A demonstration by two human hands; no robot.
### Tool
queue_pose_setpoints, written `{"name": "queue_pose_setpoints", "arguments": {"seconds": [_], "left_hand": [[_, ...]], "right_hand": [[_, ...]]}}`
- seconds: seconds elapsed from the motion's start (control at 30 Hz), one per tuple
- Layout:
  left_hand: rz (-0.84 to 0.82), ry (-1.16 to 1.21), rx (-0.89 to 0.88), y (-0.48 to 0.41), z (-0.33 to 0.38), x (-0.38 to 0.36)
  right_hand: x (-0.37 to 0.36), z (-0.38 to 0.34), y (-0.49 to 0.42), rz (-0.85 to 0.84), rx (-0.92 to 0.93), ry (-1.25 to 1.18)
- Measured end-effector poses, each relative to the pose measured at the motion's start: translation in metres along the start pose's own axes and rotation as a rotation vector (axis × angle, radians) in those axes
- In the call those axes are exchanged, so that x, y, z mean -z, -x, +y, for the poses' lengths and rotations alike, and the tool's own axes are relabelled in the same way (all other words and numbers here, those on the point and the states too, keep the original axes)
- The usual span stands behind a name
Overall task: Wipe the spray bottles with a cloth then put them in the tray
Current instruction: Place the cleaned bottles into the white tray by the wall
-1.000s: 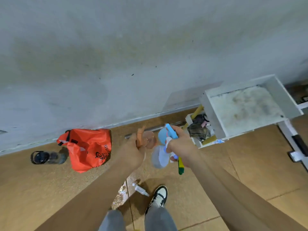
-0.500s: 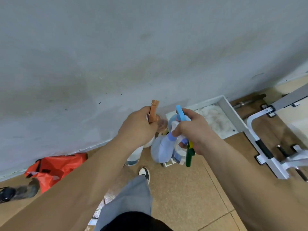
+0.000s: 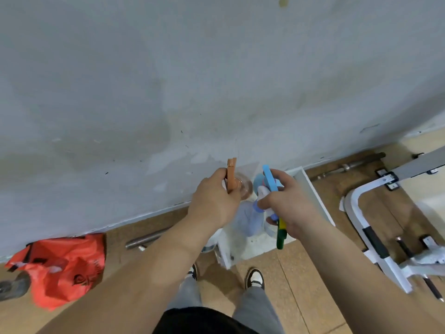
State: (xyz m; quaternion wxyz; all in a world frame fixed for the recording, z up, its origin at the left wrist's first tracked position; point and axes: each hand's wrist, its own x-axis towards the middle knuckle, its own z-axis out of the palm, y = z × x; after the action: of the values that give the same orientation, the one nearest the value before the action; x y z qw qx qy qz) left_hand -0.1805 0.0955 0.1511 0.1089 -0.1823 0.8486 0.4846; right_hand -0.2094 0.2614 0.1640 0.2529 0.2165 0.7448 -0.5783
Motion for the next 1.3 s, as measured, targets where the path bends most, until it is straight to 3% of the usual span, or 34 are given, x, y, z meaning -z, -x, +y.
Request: {"name": "queue_pose_setpoints", "arguments": {"seconds": [0.23, 0.43, 0.6, 0.97, 1.3], "left_hand": [[0.192, 0.230, 0.260, -0.025, 0.010, -0.091], [0.302, 0.254, 0.360, -0.032, 0.006, -0.135], [0.342, 0.200, 0.348, -0.028, -0.006, -0.148], [0.457, 0.316, 0.594, -0.024, -0.030, -0.135], [0.516, 0.274, 0.484, -0.008, -0.031, -0.159]], "right_hand": [[0.055, 0.023, -0.065, -0.176, 0.013, 0.166], [0.070, 0.040, -0.098, -0.306, -0.002, 0.263], [0.069, 0.047, -0.117, -0.343, -0.033, 0.246], [0.035, 0.063, -0.128, -0.497, -0.020, 0.359], [0.034, 0.066, -0.132, -0.543, 0.005, 0.343]]}}
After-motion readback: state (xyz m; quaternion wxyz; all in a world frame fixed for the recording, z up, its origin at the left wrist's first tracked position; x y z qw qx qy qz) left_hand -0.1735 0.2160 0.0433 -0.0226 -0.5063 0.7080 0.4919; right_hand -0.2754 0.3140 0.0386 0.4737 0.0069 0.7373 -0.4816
